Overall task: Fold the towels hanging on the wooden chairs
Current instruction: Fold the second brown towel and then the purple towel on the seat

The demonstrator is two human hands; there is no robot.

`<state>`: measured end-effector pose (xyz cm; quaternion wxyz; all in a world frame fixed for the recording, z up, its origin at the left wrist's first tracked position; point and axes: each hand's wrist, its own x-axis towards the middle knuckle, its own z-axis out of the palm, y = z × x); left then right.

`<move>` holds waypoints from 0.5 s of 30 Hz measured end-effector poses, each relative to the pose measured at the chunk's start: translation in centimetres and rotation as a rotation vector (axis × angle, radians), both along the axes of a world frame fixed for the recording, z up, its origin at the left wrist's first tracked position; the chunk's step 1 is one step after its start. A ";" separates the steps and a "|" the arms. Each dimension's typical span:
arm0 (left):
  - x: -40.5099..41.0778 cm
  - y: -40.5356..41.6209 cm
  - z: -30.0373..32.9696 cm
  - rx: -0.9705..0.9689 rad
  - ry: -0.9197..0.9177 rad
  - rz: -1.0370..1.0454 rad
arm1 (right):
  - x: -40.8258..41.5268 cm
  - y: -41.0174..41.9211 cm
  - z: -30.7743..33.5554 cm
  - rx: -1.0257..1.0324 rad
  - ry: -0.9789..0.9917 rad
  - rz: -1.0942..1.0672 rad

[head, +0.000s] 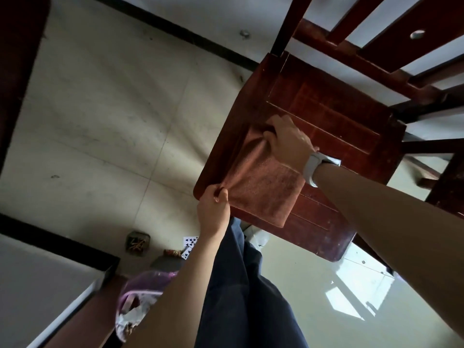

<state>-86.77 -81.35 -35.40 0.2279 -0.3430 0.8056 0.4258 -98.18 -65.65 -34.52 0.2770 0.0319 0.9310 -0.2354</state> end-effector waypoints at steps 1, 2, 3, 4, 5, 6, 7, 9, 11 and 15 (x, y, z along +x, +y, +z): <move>0.0 -0.1 -0.2 -0.006 -0.025 0.007 | -0.1 -0.2 -0.2 0.010 0.006 0.017; -0.1 -0.1 -0.4 -0.017 -0.042 0.008 | -0.1 -0.4 -0.5 0.016 0.013 0.021; -0.2 -0.2 -0.6 -0.025 -0.051 0.007 | -0.2 -0.5 -0.8 0.017 0.026 0.016; -0.3 -0.2 -0.7 -0.030 -0.052 0.004 | -0.3 -0.6 -1.0 0.013 0.040 0.008; -0.4 -0.3 -0.7 -0.034 -0.050 -0.003 | -0.3 -0.6 -1.3 0.007 0.052 0.000; -0.4 -0.4 -0.8 -0.041 -0.053 -0.013 | -0.3 -0.6 -1.5 0.003 0.062 -0.007; -0.4 -0.5 -0.9 -0.048 -0.062 -0.023 | -0.2 -0.4 -1.7 0.002 0.071 -0.011; -0.5 -0.8 -0.9 -0.042 -0.087 -0.038 | -0.2 -0.2 -2.0 -0.001 0.089 -0.020; -0.5 -1.0 -0.9 -0.028 -0.110 -0.061 | -0.1 -0.1 -2.1 0.004 0.114 -0.030; -0.9 -1.4 -0.8 -0.030 -0.094 -0.143 | 1.1 0.0 -0.5 0.025 0.380 0.043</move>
